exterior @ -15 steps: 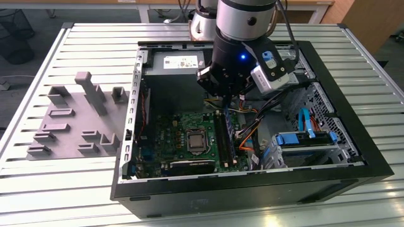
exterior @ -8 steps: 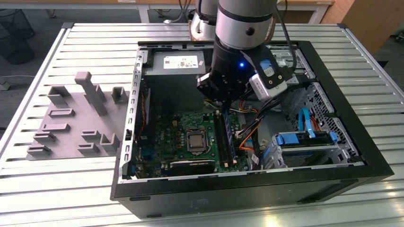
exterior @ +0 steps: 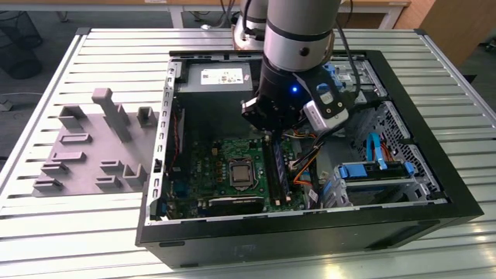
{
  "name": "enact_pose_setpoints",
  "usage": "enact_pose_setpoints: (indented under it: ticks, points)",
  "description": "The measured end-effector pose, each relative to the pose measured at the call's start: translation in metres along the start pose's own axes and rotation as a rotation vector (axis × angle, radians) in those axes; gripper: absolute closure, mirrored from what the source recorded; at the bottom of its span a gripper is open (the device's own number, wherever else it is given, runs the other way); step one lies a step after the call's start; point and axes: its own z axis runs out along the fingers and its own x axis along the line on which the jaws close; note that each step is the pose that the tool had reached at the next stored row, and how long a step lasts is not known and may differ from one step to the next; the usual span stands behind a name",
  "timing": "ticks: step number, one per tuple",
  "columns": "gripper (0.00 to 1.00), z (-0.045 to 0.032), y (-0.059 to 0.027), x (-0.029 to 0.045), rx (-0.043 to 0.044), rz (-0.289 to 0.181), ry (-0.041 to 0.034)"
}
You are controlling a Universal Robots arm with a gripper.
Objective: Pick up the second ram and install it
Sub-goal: 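Insert the second ram into the second slot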
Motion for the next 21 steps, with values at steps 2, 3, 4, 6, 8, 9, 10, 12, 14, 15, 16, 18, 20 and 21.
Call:
enact_pose_setpoints:
  ticks: [2,3,4,6,8,9,10,12,14,15,16,18,20,21]
  points:
    - [0.86,0.0036,0.0000,0.0000,0.0000,0.001,0.0001]
    - [0.86,0.0055,0.0001,0.0000,0.0001,0.002,0.0001]
    - [0.86,0.0074,0.0001,0.0000,0.0000,0.002,0.0001]
    - [0.86,0.0091,0.0001,-0.0001,0.0000,0.002,0.0001]
    - [0.86,0.0091,0.0001,0.0000,0.0003,0.002,0.0002]
    - [0.86,0.0092,0.0001,-0.0001,0.0002,0.002,0.0001]
    - [0.86,0.0094,0.0001,-0.0001,0.0001,0.002,0.0001]
    - [0.86,0.0113,0.0001,0.0000,-0.0001,0.005,0.0001]
    - [0.86,0.0148,0.0002,-0.0001,-0.0001,0.012,0.0003]
    - [0.86,0.0166,0.0001,-0.0001,-0.0001,0.012,0.0002]
    - [0.86,0.0184,0.0000,0.0000,-0.0002,0.012,0.0002]
    - [0.86,0.0221,0.0000,-0.0001,0.0000,0.012,0.0003]
    - [0.86,0.0257,0.0001,-0.0001,0.0000,0.011,0.0003]
    - [0.86,0.0275,0.0001,-0.0001,0.0000,0.010,0.0003]
